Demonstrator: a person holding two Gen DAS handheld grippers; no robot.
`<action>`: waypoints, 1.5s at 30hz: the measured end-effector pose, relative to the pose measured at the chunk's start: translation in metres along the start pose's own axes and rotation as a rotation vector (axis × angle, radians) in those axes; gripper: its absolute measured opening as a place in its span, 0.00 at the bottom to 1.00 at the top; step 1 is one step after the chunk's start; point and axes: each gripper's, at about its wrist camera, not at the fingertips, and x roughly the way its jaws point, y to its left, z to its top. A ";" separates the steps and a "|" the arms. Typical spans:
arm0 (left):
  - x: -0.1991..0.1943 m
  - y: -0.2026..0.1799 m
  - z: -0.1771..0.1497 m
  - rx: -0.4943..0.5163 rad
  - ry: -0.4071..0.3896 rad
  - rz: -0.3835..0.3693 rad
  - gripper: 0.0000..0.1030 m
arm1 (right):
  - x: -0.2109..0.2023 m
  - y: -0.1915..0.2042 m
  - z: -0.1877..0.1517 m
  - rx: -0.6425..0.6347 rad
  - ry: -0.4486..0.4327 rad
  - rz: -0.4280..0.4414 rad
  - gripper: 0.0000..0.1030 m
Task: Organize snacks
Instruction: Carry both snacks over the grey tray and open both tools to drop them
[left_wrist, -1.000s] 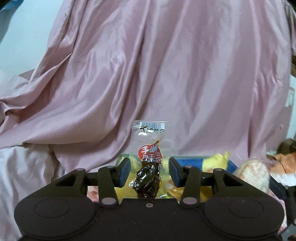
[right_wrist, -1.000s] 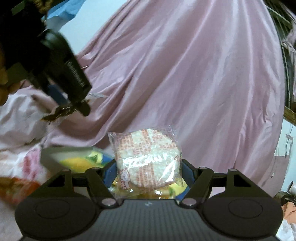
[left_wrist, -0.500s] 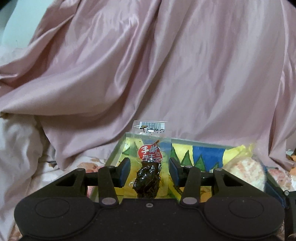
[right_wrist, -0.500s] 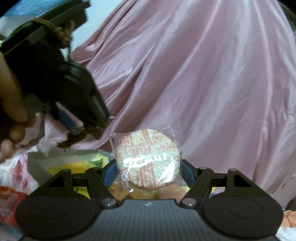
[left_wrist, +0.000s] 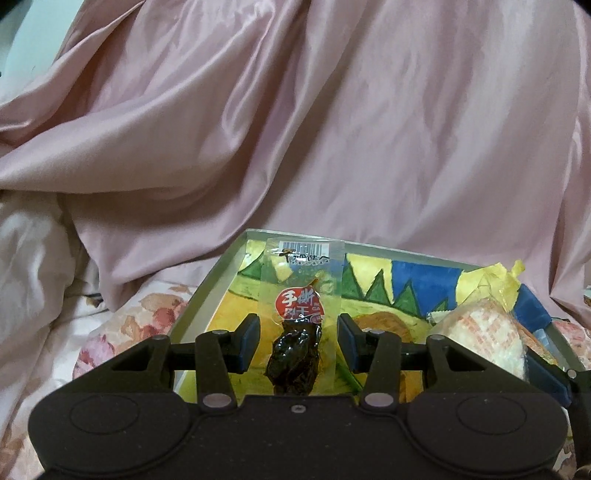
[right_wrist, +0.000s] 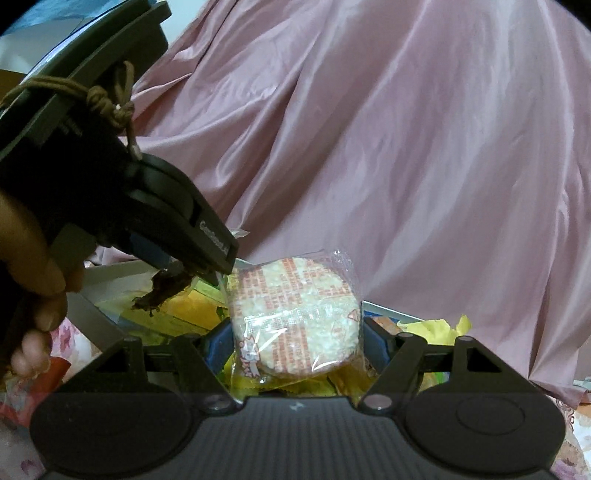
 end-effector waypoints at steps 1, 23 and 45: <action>0.001 0.001 0.000 -0.010 0.007 0.004 0.47 | 0.001 0.001 0.003 -0.001 0.002 0.002 0.73; -0.034 0.027 0.009 -0.092 -0.014 0.066 0.99 | -0.002 0.002 0.009 0.017 -0.049 -0.063 1.00; -0.164 0.076 -0.013 -0.113 -0.104 -0.014 0.99 | -0.121 -0.002 0.040 0.212 -0.144 -0.178 1.00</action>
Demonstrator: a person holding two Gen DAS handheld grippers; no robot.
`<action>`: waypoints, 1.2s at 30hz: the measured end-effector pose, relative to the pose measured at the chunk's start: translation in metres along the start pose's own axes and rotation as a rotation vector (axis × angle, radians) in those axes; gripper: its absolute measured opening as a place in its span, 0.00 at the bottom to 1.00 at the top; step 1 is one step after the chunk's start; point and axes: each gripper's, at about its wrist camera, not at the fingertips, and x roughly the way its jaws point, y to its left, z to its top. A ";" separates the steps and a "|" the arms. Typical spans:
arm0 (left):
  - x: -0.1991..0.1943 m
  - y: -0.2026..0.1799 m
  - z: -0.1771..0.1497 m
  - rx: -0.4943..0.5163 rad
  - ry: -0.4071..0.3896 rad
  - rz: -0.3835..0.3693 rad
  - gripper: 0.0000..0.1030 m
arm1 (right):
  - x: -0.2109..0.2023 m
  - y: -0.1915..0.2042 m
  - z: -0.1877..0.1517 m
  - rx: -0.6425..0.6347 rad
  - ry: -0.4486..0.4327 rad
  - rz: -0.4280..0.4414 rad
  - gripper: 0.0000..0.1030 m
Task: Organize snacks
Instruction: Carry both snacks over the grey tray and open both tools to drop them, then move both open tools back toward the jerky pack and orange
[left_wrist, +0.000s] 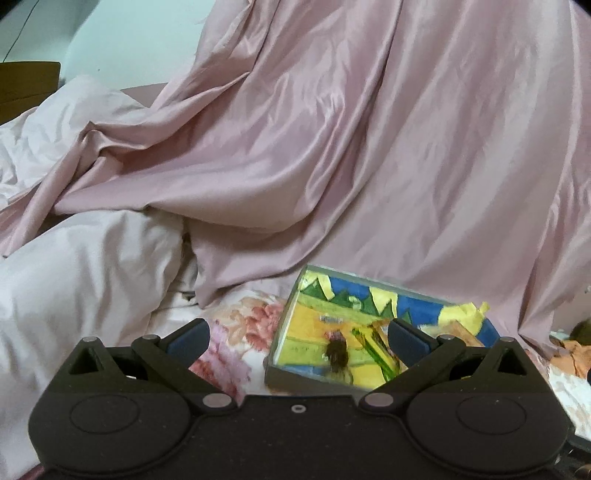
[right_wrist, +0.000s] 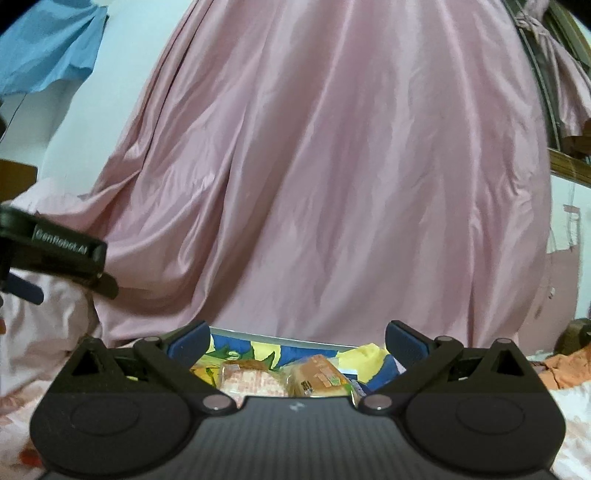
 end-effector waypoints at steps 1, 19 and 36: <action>-0.006 0.002 -0.004 0.003 0.003 -0.005 0.99 | -0.005 0.000 0.001 0.006 0.001 0.000 1.00; -0.089 0.036 -0.062 0.210 0.023 -0.104 0.99 | -0.102 0.030 0.001 -0.019 0.020 0.005 1.00; -0.100 0.081 -0.112 0.307 0.105 -0.178 0.99 | -0.145 0.076 -0.031 -0.064 0.235 0.119 1.00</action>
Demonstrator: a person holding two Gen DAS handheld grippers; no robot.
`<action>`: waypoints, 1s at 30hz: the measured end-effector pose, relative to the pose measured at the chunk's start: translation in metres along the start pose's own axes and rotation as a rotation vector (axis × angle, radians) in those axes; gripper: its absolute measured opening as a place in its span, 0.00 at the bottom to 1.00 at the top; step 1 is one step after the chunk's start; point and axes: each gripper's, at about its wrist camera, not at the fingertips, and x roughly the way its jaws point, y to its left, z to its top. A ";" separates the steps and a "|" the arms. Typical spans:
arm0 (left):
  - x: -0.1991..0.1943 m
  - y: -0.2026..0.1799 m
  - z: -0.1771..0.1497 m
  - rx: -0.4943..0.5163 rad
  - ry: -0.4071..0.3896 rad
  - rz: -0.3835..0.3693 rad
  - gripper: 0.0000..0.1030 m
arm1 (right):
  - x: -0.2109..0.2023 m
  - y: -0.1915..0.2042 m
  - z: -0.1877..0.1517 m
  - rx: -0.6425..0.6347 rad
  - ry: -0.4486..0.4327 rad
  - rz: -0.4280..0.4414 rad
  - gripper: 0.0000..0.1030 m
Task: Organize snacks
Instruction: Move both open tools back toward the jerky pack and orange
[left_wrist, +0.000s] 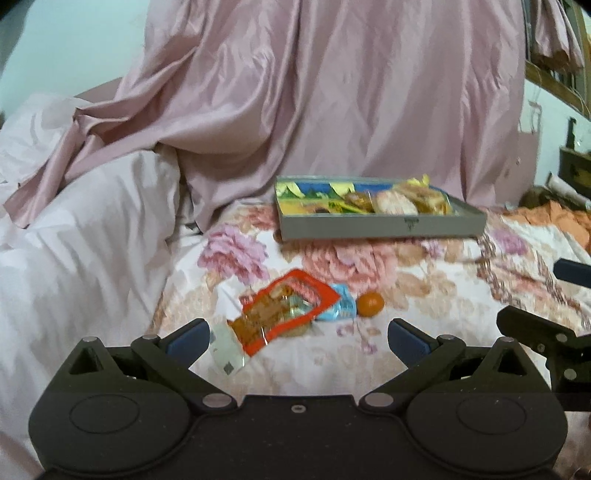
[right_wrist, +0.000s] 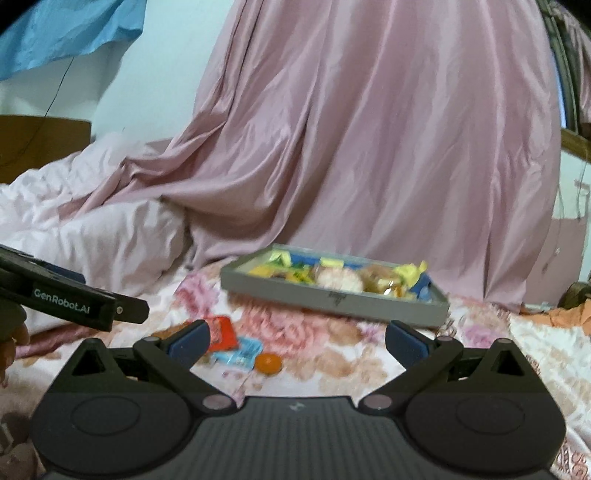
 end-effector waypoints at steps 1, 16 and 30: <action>0.002 0.001 -0.002 0.008 0.004 -0.004 0.99 | 0.000 0.002 -0.002 -0.001 0.011 0.006 1.00; 0.046 0.026 -0.021 0.094 0.055 -0.048 0.99 | 0.031 0.013 -0.027 -0.012 0.191 0.025 1.00; 0.108 0.056 0.002 0.130 0.104 -0.187 0.99 | 0.083 0.010 -0.048 0.008 0.362 0.107 1.00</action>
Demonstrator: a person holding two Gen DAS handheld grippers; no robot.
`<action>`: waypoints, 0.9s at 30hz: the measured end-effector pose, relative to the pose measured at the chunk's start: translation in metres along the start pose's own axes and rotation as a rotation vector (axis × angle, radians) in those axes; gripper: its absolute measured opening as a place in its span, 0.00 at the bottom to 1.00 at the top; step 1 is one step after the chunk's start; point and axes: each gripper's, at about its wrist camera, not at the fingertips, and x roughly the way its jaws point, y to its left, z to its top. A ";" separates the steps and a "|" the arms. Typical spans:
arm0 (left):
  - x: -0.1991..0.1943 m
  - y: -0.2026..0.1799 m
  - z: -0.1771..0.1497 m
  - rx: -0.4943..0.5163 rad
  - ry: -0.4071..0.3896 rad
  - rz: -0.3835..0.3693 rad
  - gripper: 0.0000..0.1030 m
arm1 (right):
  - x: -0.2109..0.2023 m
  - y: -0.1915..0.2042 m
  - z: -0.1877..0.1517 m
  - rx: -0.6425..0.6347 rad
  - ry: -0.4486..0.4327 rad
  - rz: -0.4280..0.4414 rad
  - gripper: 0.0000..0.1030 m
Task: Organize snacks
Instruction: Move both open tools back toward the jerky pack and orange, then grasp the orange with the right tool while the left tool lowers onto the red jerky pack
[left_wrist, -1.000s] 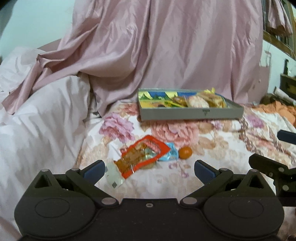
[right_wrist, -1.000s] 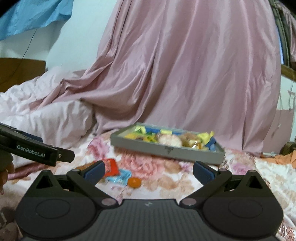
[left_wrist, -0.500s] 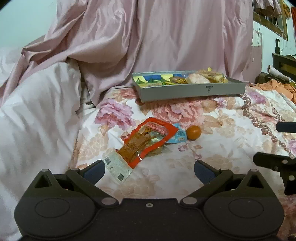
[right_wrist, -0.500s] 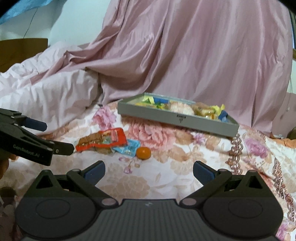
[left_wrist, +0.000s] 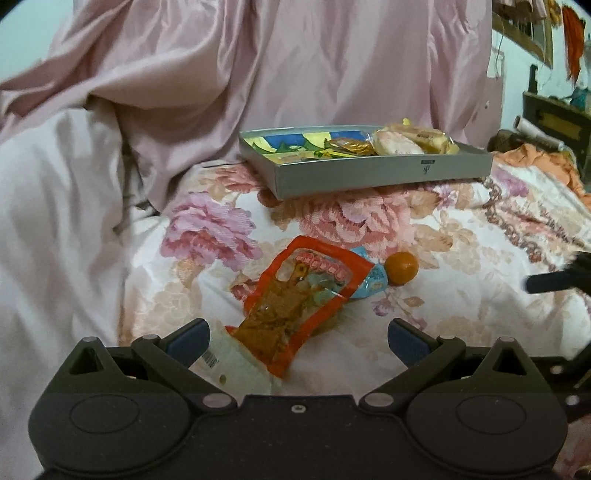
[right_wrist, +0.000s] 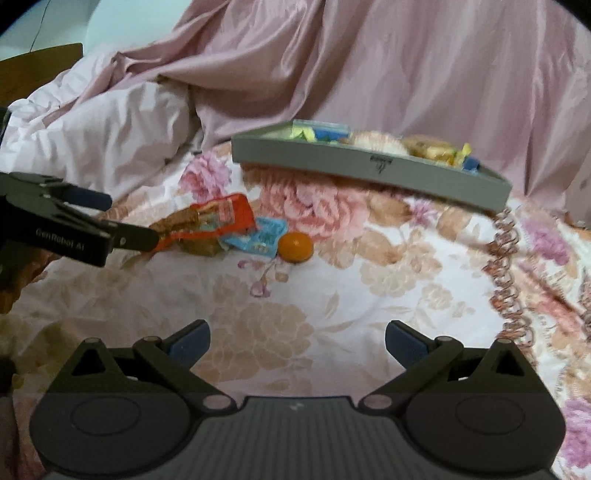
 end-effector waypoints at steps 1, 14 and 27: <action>0.004 0.004 0.001 -0.005 0.002 -0.014 0.99 | 0.006 -0.001 0.002 -0.029 0.000 0.029 1.00; 0.050 0.024 0.007 0.036 0.034 -0.054 0.99 | 0.081 -0.023 0.029 -0.237 -0.110 0.158 1.00; 0.074 0.019 0.007 0.098 0.116 -0.086 0.99 | 0.127 -0.031 0.055 -0.293 -0.060 0.250 0.91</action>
